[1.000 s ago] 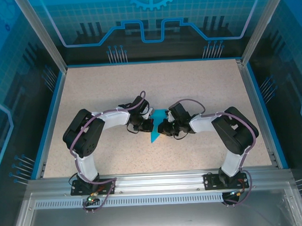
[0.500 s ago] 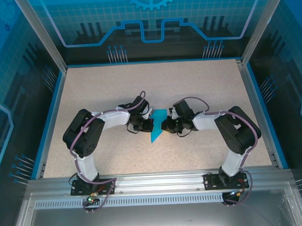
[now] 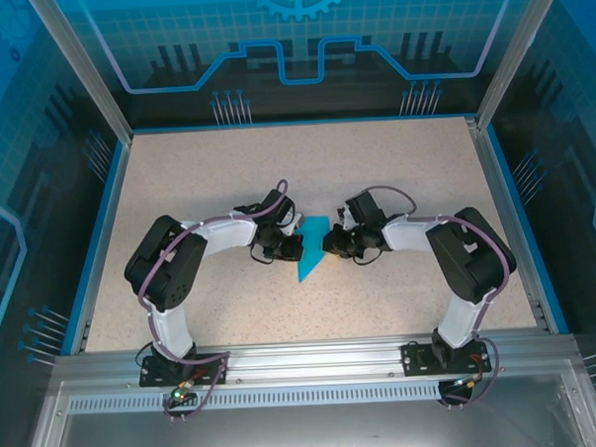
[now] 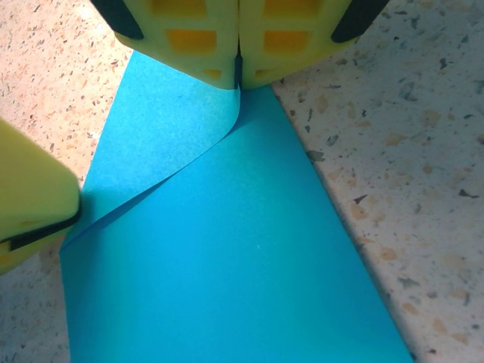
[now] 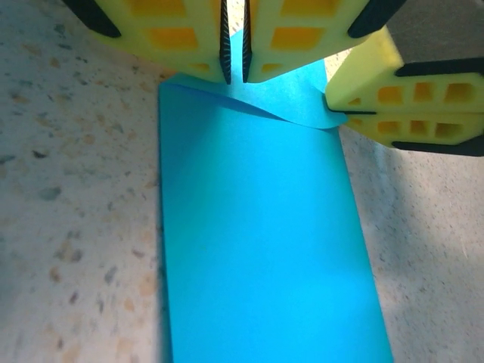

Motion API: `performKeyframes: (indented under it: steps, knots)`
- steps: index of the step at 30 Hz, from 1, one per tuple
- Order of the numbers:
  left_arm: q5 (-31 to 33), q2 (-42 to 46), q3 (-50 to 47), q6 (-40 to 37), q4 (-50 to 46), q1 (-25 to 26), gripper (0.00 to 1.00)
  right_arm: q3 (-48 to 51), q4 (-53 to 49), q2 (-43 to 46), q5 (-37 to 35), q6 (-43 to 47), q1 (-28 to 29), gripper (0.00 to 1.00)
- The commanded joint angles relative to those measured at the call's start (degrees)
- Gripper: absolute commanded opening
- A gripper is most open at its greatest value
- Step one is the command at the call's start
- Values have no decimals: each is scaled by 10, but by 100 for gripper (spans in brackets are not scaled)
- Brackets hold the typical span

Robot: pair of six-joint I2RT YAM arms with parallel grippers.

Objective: Fold a paper plane with a square sheet of paper (pick it up from the middle)
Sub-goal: Third fold the triangle at the center of the table.

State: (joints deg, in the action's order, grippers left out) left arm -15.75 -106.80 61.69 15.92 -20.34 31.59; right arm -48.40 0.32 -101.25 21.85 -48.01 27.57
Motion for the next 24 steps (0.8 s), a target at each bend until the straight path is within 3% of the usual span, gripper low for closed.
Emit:
performKeyframes:
  steps: [1,13,18,22,24]
  knots:
    - [16,-24,5,-14,-30,0,6,-34,-24,-9,-1,21,-12,14]
    - [11,-11,7,-1,-28,0,8,-33,-32,-31,-20,23,-15,14]
    - [12,17,23,9,-44,0,20,-44,-60,13,-19,39,-27,16]
    - [24,56,34,26,-56,0,37,-23,-65,66,-25,45,-39,27]
    - [48,73,41,42,-73,-1,41,-6,-70,79,-25,46,-46,30]
